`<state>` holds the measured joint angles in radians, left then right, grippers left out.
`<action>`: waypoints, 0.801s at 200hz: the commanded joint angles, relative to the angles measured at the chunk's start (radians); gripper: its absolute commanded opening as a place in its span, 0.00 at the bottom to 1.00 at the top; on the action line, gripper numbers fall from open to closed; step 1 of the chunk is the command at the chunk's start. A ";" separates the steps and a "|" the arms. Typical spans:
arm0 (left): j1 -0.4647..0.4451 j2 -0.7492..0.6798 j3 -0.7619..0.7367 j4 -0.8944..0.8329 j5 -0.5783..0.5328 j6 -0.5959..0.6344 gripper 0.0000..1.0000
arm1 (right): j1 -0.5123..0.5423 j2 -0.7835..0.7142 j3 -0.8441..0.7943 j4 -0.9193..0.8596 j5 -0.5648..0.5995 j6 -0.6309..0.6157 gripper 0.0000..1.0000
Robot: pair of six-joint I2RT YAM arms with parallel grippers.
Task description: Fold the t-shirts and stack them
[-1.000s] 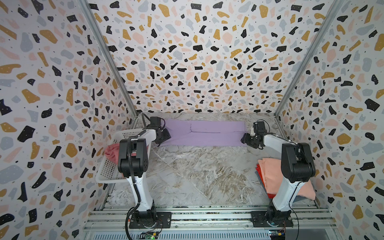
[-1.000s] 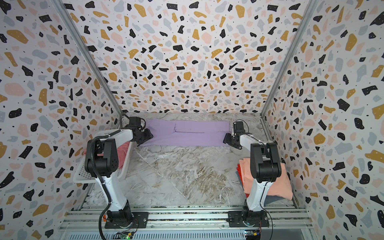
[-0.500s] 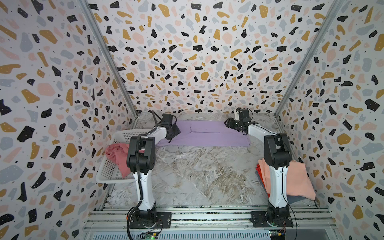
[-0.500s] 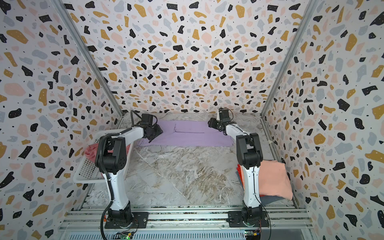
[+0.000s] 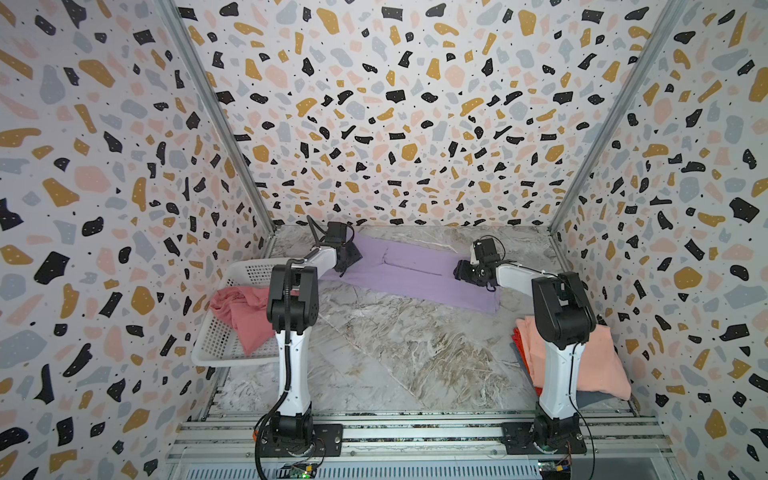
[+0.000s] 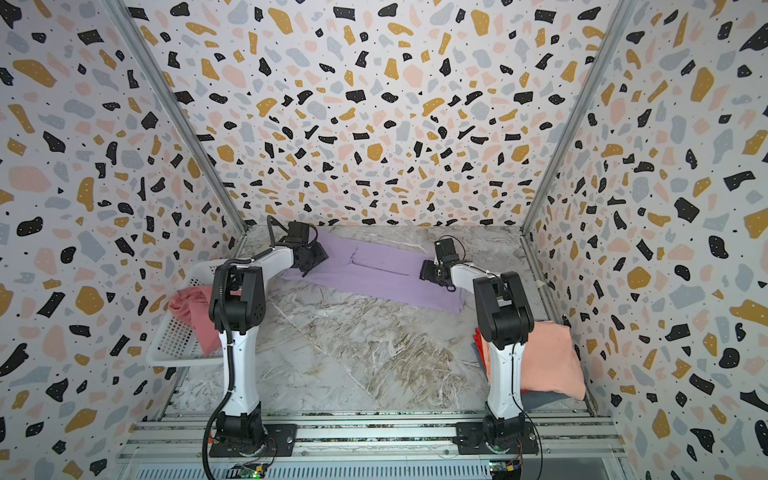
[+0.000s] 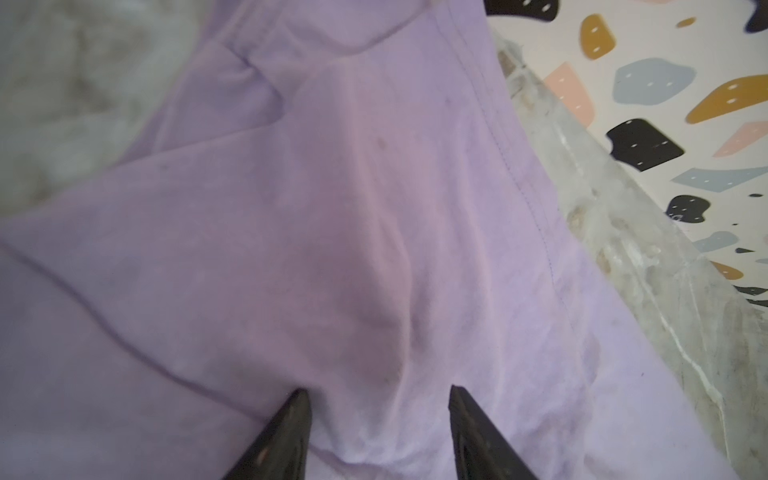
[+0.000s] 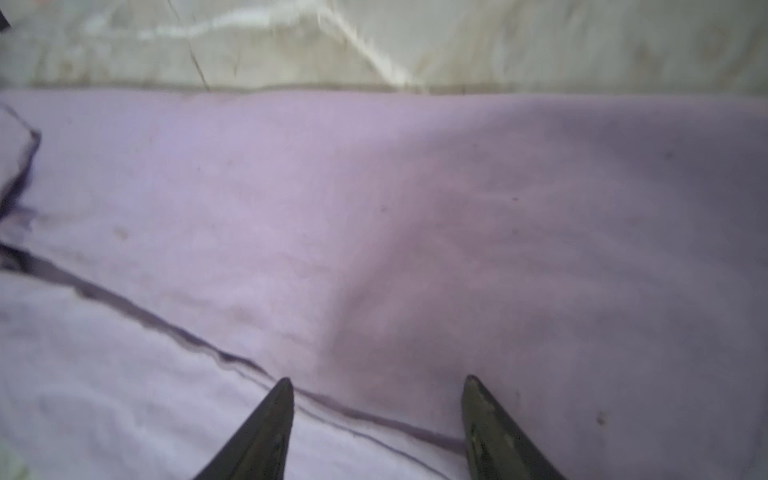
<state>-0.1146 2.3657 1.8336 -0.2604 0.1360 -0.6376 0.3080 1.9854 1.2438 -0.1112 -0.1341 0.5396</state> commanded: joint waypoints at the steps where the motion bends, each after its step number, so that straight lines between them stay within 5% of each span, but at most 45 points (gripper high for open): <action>1: -0.025 0.088 0.061 -0.057 0.108 0.083 0.56 | 0.068 -0.054 -0.172 -0.196 -0.085 0.074 0.64; 27: -0.079 0.154 0.163 -0.032 0.226 0.106 0.56 | 0.202 -0.197 -0.309 -0.213 -0.150 0.084 0.65; 75: -0.259 0.248 0.294 -0.001 0.261 0.113 0.56 | 0.413 -0.353 -0.515 -0.108 -0.242 0.189 0.66; 124: -0.329 0.256 0.271 0.013 0.177 0.116 0.56 | 0.436 -0.527 -0.687 -0.131 -0.139 0.223 0.66; 160: -0.335 0.281 0.329 -0.037 0.098 0.256 0.58 | 0.438 -0.692 -0.852 -0.123 -0.188 0.253 0.66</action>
<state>-0.4717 2.5958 2.1407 -0.1787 0.3199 -0.4850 0.7403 1.3457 0.5243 -0.0631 -0.3286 0.7444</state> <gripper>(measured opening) 0.572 0.663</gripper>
